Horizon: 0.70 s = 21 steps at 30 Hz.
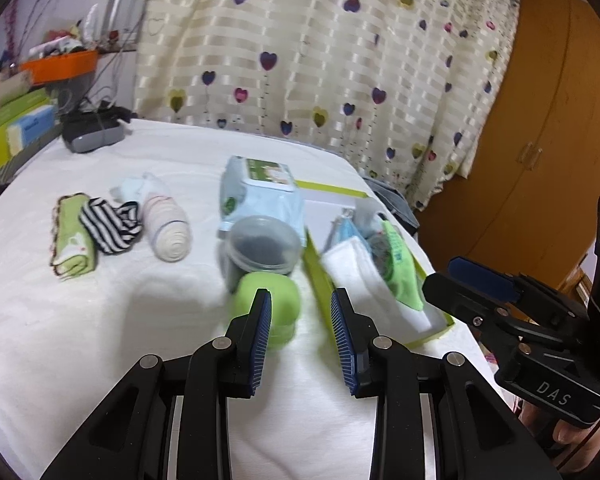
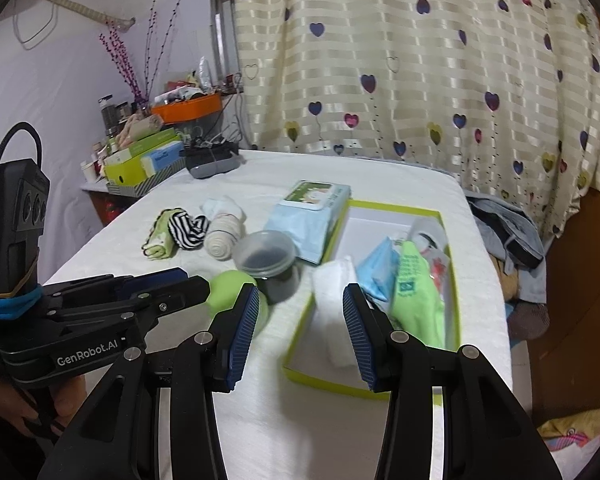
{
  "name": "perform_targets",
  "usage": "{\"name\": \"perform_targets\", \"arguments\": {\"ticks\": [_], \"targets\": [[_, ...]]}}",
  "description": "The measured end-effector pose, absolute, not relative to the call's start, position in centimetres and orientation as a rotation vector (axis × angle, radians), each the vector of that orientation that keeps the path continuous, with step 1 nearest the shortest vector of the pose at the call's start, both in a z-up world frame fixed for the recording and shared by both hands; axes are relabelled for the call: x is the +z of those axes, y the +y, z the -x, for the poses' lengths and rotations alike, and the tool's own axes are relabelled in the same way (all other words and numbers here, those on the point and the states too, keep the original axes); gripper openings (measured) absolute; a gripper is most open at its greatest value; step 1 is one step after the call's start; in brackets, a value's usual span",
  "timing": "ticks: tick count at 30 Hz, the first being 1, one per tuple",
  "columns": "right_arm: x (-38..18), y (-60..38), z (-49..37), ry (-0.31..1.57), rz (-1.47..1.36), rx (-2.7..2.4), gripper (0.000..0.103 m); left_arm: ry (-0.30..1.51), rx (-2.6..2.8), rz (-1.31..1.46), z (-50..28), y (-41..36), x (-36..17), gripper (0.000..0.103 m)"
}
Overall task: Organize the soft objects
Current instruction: 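Move both grippers back from the box toward the remaining items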
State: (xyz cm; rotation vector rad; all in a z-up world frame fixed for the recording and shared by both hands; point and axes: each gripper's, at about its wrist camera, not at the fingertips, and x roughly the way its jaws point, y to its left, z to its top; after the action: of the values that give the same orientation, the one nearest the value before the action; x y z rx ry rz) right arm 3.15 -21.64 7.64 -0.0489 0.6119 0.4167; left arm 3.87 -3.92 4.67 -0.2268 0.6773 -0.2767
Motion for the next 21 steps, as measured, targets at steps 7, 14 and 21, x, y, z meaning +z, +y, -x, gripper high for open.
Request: {"name": "perform_targets", "arguments": {"ticks": [7, 14, 21], "targets": [[7.6, -19.0, -4.0, 0.620, 0.069, 0.460, 0.045, 0.685, -0.212, 0.266, -4.4, -0.6, 4.1, 0.030], [7.8, -15.9, -4.9, 0.616, 0.094, 0.514, 0.045, 0.677, -0.141, 0.306, -4.6, 3.1, 3.7, 0.030], [7.4, -11.9, -6.3, 0.635, 0.129, 0.570, 0.045, 0.679, -0.066, 0.354, -5.1, 7.1, 2.8, 0.030]]}}
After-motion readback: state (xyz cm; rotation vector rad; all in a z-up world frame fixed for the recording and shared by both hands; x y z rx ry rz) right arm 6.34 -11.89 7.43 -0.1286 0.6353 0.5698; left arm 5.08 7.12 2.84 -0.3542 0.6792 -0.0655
